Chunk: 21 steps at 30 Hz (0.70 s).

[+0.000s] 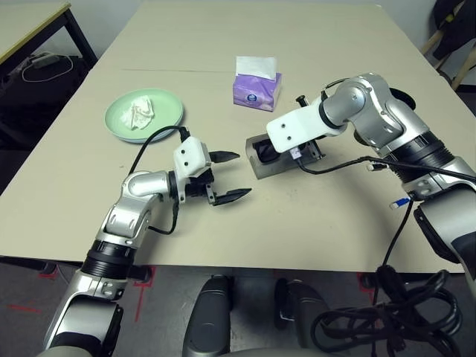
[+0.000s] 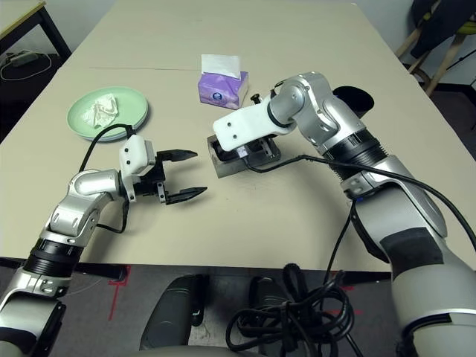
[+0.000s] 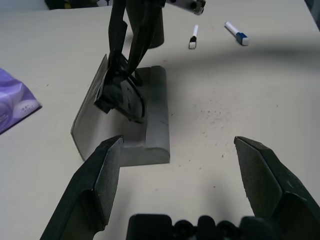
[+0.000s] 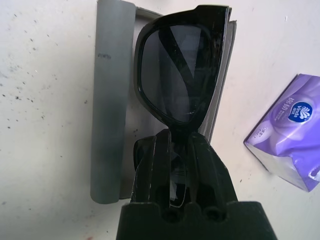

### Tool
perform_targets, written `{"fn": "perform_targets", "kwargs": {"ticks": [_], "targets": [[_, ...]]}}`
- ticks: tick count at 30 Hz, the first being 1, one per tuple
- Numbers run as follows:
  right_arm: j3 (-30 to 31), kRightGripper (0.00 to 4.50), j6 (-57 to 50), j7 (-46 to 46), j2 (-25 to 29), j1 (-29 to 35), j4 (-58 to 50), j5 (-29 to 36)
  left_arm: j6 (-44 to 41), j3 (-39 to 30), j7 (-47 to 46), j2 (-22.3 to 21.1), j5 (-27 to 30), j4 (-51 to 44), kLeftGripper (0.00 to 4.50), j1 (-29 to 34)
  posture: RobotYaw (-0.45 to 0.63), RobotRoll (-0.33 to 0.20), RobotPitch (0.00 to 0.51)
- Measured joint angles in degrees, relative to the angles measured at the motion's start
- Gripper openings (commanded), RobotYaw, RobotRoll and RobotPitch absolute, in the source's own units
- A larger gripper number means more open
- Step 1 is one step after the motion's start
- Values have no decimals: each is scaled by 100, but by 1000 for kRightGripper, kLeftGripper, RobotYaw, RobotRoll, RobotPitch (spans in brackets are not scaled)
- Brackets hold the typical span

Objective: Organize and tidy the items on the table.

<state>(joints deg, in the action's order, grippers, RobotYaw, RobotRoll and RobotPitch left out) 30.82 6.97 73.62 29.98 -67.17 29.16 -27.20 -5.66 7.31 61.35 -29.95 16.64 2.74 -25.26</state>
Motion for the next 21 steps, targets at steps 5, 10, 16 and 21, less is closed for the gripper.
{"fn": "perform_targets", "kwargs": {"ticks": [5, 10, 16, 21], "targets": [[0, 356, 38, -4, -58, -32, 93, -30, -96, -3, 27, 85, 130, -23, 4500, -1, 232, 0, 149], [0, 355, 39, -23, -135, -94, 244, -87, -205, -4, 11, 188, 211, -43, 4500, -1, 236, 0, 152], [0, 355, 69, -65, -193, -101, 370, -138, -300, -9, -69, 195, 225, -175, 4500, 8, 243, 0, 155], [0, 355, 72, -74, -273, -101, 472, -157, -343, -9, -121, 195, 228, -208, 4500, 84, 250, 0, 157]]}}
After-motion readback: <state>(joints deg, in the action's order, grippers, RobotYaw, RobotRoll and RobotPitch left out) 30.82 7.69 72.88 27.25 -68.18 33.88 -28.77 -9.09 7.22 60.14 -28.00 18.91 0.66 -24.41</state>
